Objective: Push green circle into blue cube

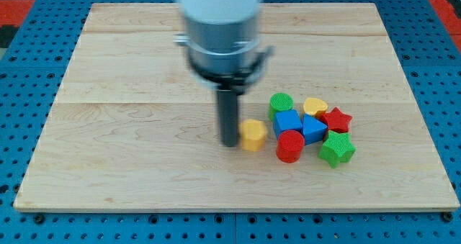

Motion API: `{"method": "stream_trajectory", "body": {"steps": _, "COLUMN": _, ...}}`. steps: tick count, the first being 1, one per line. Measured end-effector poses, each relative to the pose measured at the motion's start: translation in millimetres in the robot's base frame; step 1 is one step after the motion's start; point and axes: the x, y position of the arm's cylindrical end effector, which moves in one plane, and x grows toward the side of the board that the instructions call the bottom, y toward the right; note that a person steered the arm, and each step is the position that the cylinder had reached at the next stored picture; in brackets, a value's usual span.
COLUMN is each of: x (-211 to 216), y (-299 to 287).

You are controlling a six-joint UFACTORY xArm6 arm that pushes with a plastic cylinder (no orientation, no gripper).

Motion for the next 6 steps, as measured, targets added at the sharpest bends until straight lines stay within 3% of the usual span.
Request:
{"method": "stream_trajectory", "body": {"steps": 1, "x": 0.0, "y": 19.4}}
{"method": "stream_trajectory", "body": {"steps": 2, "x": -1.1, "y": -37.6}}
{"method": "stream_trajectory", "body": {"steps": 3, "x": -29.6, "y": -72.5}}
{"method": "stream_trajectory", "body": {"steps": 4, "x": -76.9, "y": -21.3}}
{"method": "stream_trajectory", "body": {"steps": 5, "x": -83.0, "y": 55.8}}
{"method": "stream_trajectory", "body": {"steps": 6, "x": -78.5, "y": 65.6}}
